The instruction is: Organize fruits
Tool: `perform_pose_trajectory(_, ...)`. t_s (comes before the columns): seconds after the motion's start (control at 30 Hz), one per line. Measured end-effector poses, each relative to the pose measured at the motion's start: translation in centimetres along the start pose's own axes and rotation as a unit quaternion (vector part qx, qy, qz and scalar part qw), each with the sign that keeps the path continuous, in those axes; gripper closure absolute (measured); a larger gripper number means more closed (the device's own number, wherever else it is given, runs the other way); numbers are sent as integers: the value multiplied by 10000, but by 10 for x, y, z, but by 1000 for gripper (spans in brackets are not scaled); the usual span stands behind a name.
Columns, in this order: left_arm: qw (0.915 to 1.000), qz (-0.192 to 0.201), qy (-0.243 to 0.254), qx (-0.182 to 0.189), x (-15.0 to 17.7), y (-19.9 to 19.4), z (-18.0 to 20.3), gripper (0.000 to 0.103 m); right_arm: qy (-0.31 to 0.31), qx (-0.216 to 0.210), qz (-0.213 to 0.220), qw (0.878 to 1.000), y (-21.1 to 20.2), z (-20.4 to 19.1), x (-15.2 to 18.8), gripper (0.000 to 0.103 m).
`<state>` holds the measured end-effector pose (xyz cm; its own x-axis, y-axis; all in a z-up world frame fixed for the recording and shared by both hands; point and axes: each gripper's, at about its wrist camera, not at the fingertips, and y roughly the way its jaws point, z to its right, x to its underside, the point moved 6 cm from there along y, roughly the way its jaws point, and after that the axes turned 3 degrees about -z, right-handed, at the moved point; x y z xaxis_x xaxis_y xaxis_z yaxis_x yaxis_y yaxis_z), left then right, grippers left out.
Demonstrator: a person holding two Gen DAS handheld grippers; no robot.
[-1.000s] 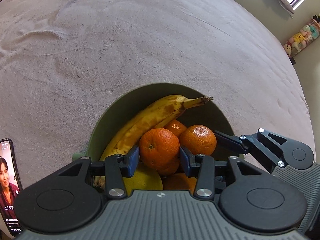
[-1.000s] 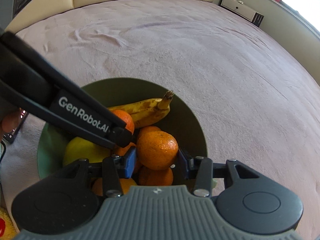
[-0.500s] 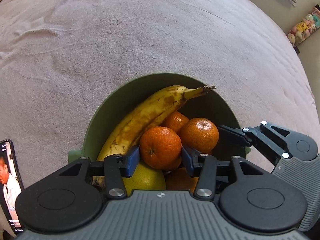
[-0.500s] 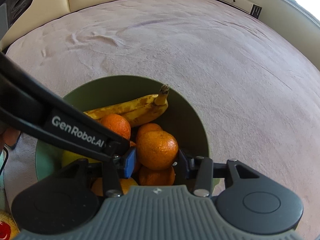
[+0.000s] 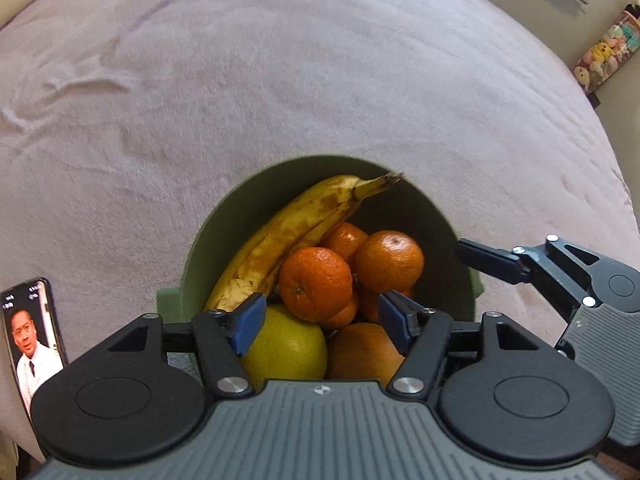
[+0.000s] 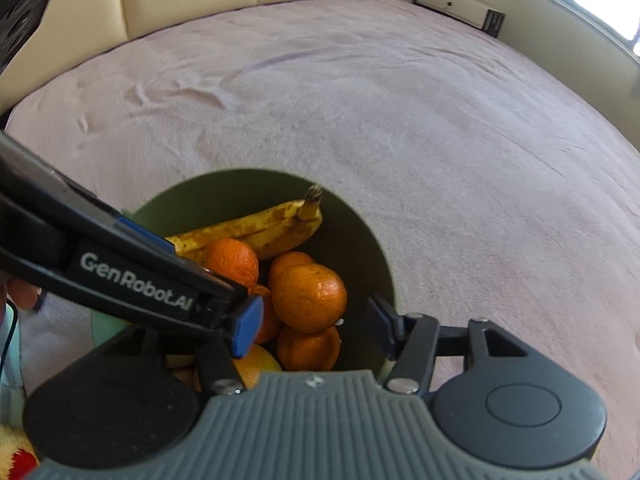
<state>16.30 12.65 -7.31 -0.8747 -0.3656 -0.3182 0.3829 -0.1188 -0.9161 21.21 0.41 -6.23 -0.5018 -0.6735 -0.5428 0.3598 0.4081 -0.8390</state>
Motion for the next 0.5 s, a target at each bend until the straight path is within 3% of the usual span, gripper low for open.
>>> perform_pose_trajectory(0.27, 9946, 935, 436, -104, 2, -43, 20, 27, 331, 403, 474, 9975, -49, 7, 2, 21)
perform_pose_trajectory(0.5, 9784, 1892, 816, -184, 9, -72, 36, 24, 881, 839, 842, 9890, -98, 14, 25, 12)
